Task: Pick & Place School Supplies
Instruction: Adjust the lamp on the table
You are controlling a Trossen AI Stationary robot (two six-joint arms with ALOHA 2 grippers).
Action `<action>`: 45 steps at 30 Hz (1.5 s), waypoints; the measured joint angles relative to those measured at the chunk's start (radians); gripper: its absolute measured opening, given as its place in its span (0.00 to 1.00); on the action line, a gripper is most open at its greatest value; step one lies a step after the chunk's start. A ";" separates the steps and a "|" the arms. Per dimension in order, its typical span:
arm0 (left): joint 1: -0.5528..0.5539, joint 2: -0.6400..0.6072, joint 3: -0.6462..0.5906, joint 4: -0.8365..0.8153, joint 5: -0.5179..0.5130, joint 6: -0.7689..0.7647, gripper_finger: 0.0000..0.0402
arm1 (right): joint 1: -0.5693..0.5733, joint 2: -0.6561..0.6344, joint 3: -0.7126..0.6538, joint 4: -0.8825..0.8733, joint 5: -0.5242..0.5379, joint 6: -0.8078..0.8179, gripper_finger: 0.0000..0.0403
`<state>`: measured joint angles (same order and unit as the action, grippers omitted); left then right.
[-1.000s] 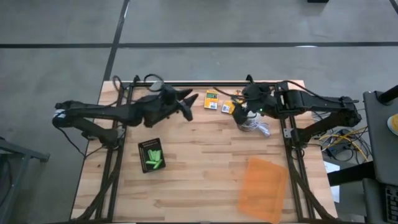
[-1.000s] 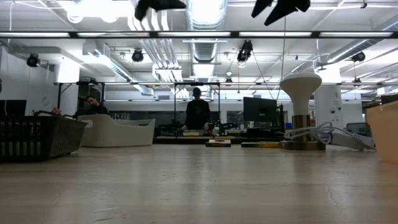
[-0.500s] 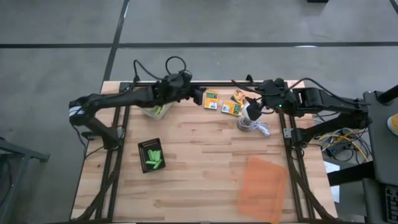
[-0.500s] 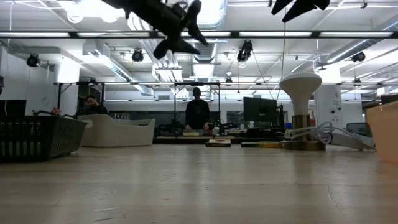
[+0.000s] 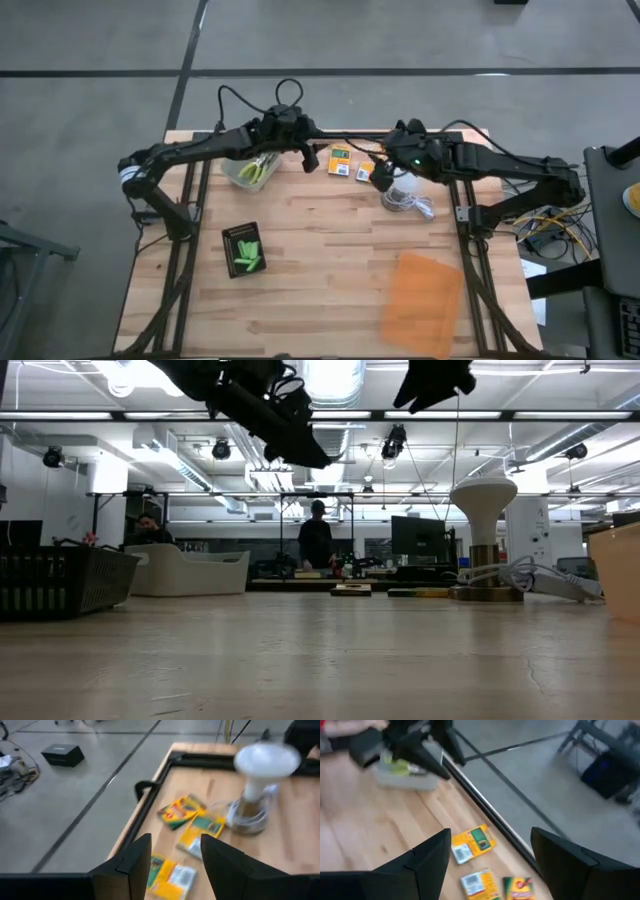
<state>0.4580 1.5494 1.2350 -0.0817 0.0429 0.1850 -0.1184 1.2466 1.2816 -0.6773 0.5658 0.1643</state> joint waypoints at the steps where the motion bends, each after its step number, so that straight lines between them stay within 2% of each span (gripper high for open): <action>1: 0.008 0.000 0.000 -0.021 -0.002 0.031 0.44 | -0.013 0.012 0.000 0.007 -0.017 -0.053 0.66; 5: 0.028 0.000 0.000 -0.105 -0.002 0.141 0.44 | -0.063 0.072 -0.001 0.037 -0.129 -0.243 0.64; 9: 0.037 0.000 -0.011 -0.130 -0.002 0.217 0.44 | -0.119 0.141 -0.009 0.094 -0.194 -0.222 0.62; 13: 0.047 0.000 -0.011 -0.127 -0.001 0.237 0.44 | -0.160 0.158 -0.053 0.303 -0.200 -0.232 0.61; 17: 0.062 -0.001 -0.011 -0.127 -0.002 0.226 0.44 | -0.206 0.116 -0.138 0.517 -0.233 -0.300 0.59; 19: 0.069 -0.002 -0.011 -0.118 -0.002 0.222 0.44 | -0.248 0.079 -0.204 0.644 -0.358 -0.337 0.60; 21: 0.072 -0.002 -0.011 -0.114 -0.002 0.214 0.44 | -0.316 0.044 -0.281 0.744 -0.557 -0.343 0.59; 25: 0.072 -0.002 -0.011 -0.093 -0.002 0.213 0.44 | -0.514 0.014 -0.387 0.803 -0.909 -0.259 0.60; 28: 0.072 -0.001 -0.012 -0.054 -0.002 0.204 0.44 | -0.670 0.021 -0.426 0.804 -1.102 -0.215 0.59; 31: 0.072 0.002 -0.012 -0.002 -0.002 0.181 0.44 | -0.768 0.027 -0.458 0.839 -1.225 -0.233 0.58; 36: 0.072 0.004 -0.012 0.051 -0.002 0.152 0.44 | -0.866 0.042 -0.484 0.934 -1.245 -0.246 0.58; 40: 0.072 0.004 -0.012 0.078 -0.002 0.131 0.44 | -0.900 0.103 -0.486 0.853 -1.251 -0.227 0.58; 43: 0.072 0.004 -0.012 0.082 -0.004 0.081 0.44 | -0.918 0.160 -0.490 0.745 -1.254 -0.160 0.58; 45: 0.072 0.004 -0.012 0.082 -0.009 0.057 0.44 | -0.931 0.188 -0.490 0.737 -1.242 -0.101 0.58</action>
<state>0.5301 1.5532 1.2232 0.0002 0.0337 0.2416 -1.0493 1.4347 0.7918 0.0599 -0.6759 0.0630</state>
